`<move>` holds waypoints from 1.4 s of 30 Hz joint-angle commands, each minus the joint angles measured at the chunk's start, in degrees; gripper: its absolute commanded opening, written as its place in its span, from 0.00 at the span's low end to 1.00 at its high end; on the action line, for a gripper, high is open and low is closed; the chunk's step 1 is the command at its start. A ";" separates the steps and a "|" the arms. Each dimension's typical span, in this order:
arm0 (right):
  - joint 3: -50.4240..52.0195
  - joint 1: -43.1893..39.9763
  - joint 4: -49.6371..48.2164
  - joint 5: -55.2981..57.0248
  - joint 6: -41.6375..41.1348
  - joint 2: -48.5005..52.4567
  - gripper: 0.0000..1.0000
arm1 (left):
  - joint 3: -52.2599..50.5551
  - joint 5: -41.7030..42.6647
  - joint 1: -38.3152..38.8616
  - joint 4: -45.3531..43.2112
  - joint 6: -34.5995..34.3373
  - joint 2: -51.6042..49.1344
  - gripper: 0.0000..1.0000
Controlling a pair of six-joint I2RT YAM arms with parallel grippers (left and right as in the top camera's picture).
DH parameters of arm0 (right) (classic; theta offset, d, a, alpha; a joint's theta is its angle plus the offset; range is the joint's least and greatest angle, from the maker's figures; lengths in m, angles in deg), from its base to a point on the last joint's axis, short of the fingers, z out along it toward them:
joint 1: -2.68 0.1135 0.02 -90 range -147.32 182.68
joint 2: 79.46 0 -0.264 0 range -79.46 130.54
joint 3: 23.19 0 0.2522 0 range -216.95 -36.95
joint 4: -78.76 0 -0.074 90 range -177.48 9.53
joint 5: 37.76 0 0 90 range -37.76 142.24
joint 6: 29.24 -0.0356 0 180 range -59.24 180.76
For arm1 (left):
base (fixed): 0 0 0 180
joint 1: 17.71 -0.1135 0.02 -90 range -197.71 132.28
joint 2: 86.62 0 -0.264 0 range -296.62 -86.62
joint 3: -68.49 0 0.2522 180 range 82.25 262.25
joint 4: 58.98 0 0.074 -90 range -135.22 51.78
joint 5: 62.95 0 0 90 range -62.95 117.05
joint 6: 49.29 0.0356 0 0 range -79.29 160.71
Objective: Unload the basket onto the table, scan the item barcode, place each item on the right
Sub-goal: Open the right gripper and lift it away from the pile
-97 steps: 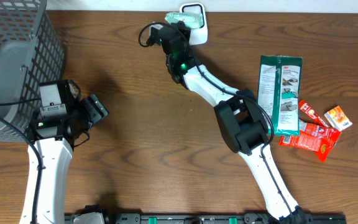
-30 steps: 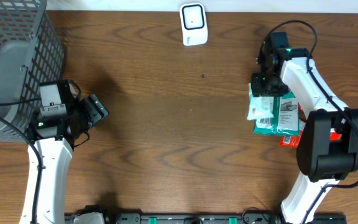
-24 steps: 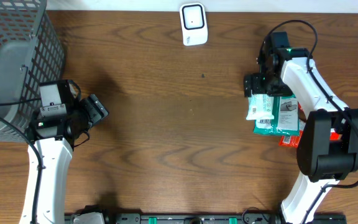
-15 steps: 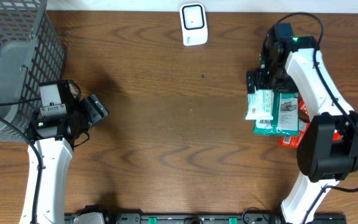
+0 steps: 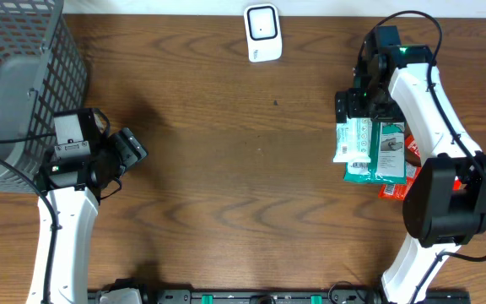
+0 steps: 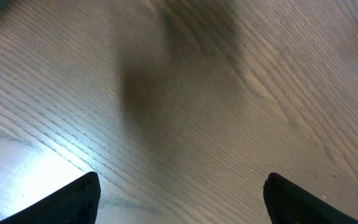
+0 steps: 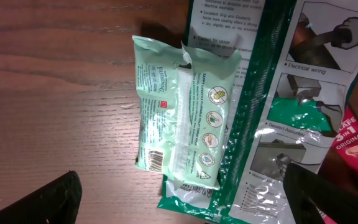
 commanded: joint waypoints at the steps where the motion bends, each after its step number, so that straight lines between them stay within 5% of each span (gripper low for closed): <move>1: -0.76 0.11 0.13 0.13 0.28 -0.50 0.99 | 0.50 -0.57 -0.24 0.04 0.74 -0.07 0.85; 21: -0.74 0.57 0.15 0.13 0.28 -2.25 0.99 | 0.50 -0.57 -0.24 0.04 0.74 -0.07 0.85; 42: -0.74 14.12 0.20 0.13 0.26 -35.39 0.99 | 0.50 -0.57 -0.24 0.04 0.74 -0.07 0.85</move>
